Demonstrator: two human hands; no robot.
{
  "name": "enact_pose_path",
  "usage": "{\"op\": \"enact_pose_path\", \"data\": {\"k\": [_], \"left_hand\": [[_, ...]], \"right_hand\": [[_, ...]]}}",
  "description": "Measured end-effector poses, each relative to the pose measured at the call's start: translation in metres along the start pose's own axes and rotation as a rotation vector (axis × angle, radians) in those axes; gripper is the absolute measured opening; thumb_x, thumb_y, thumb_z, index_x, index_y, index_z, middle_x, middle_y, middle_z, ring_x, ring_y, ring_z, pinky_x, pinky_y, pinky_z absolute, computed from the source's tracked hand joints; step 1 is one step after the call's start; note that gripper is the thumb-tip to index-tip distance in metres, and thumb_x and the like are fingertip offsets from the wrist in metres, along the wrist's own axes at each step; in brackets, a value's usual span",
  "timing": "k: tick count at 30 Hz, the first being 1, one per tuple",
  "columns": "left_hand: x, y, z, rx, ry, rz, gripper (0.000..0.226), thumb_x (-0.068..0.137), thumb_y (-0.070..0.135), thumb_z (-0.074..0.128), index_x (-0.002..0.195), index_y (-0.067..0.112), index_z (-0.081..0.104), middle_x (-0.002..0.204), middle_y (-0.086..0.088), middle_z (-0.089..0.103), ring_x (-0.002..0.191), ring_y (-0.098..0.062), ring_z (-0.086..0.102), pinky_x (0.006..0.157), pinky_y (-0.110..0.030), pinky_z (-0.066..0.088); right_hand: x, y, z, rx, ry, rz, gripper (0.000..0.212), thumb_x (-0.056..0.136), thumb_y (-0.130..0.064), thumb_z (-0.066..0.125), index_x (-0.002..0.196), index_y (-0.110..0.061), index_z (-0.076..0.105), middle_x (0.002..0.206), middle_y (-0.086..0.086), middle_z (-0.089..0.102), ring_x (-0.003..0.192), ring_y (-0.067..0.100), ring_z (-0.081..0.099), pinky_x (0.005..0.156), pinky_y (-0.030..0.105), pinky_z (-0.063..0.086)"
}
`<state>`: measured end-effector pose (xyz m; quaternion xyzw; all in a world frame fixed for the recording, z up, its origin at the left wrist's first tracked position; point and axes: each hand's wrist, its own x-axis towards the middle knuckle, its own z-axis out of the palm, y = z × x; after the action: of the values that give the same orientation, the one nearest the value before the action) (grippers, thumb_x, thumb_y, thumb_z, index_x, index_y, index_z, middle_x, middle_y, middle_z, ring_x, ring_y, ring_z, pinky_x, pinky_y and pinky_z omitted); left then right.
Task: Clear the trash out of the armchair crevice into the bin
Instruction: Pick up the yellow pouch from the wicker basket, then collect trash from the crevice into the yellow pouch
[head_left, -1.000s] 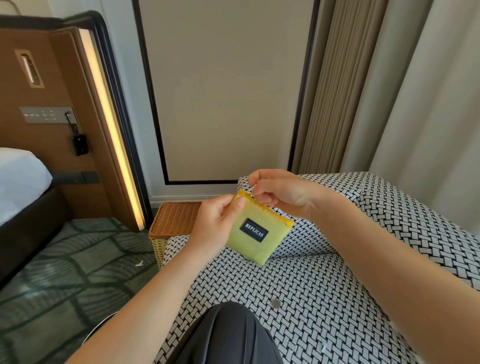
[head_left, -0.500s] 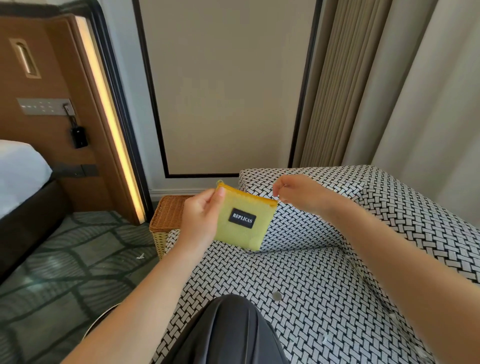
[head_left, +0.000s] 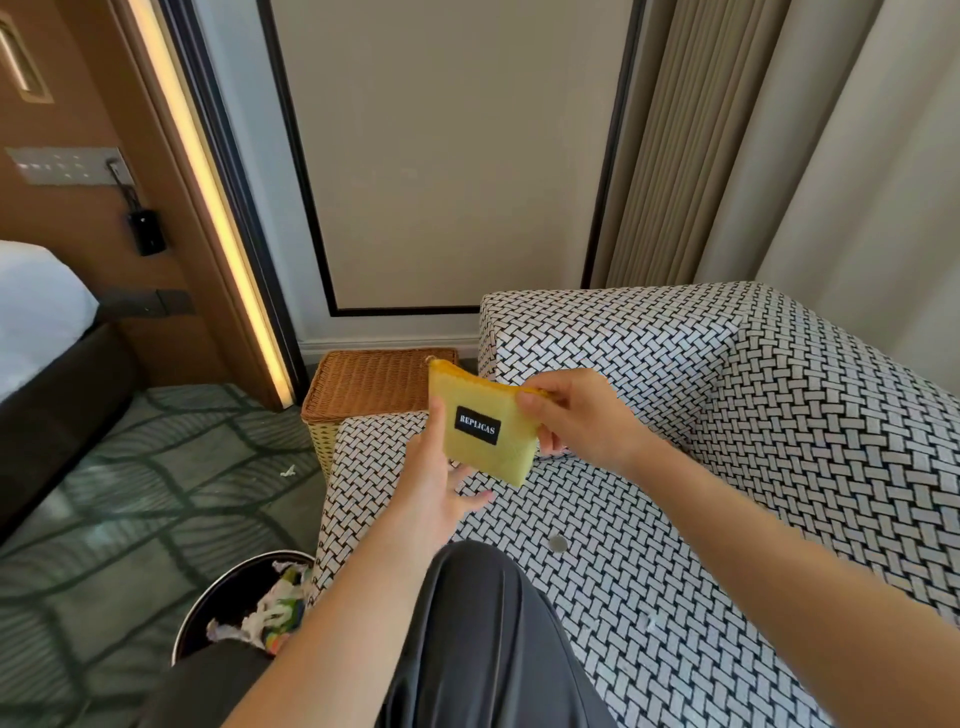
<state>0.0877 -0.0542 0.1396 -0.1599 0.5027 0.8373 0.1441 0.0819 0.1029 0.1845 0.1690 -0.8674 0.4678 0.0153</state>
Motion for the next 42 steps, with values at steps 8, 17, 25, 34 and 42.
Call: {"op": "enact_pose_path", "data": {"k": [8,17,25,34,42], "left_hand": [[0.012,-0.043,-0.002,-0.22,-0.016,-0.168,0.089,0.05,0.062,0.077,0.126,0.025,0.047,0.119,-0.01,0.062,0.103,-0.03,0.063,0.077,-0.047,0.052],[0.024,-0.057,-0.003,-0.125,-0.036,-0.15,0.037,0.084,0.05,0.054,0.109,0.023,0.057,0.111,-0.008,0.063,0.095,-0.022,0.065,0.084,-0.04,0.049],[0.035,-0.063,-0.011,-0.106,-0.106,-0.225,0.047,0.084,0.05,0.053,0.119,0.018,0.054,0.105,-0.012,0.057,0.087,-0.023,0.054,0.066,-0.033,0.047],[0.064,-0.064,-0.01,0.026,-0.063,-0.322,0.053,0.081,0.056,0.055,0.121,0.024,0.039,0.105,-0.011,0.053,0.095,-0.029,0.053,0.086,-0.056,0.04],[0.069,-0.07,-0.013,0.005,-0.061,-0.326,0.073,0.079,0.057,0.057,0.141,0.028,0.028,0.142,-0.015,0.037,0.125,-0.038,0.04,0.1,-0.065,0.031]], "right_hand": [[-0.025,0.025,0.036,-0.181,-0.028,-0.091,0.041,0.087,-0.012,0.058,0.122,-0.033,0.053,0.085,-0.013,0.053,0.057,0.014,0.058,0.061,0.028,0.051],[-0.024,0.04,0.043,-0.231,-0.102,-0.089,0.023,0.09,-0.022,0.054,0.113,-0.023,0.058,0.107,-0.007,0.052,0.083,0.019,0.06,0.071,0.031,0.051],[-0.021,0.066,0.027,-0.282,-0.015,0.13,0.029,0.098,-0.025,0.039,0.113,-0.016,0.062,0.103,-0.003,0.065,0.073,0.013,0.063,0.057,0.013,0.04],[-0.015,0.118,0.035,0.227,0.303,0.441,0.022,0.094,-0.004,0.042,0.102,-0.011,0.06,0.085,0.006,0.064,0.059,0.011,0.058,0.056,0.025,0.048],[-0.032,0.193,0.096,-0.539,-0.113,0.607,0.005,0.095,-0.017,0.045,0.097,-0.013,0.046,0.111,0.008,0.046,0.07,0.015,0.049,0.06,0.025,0.047]]}}
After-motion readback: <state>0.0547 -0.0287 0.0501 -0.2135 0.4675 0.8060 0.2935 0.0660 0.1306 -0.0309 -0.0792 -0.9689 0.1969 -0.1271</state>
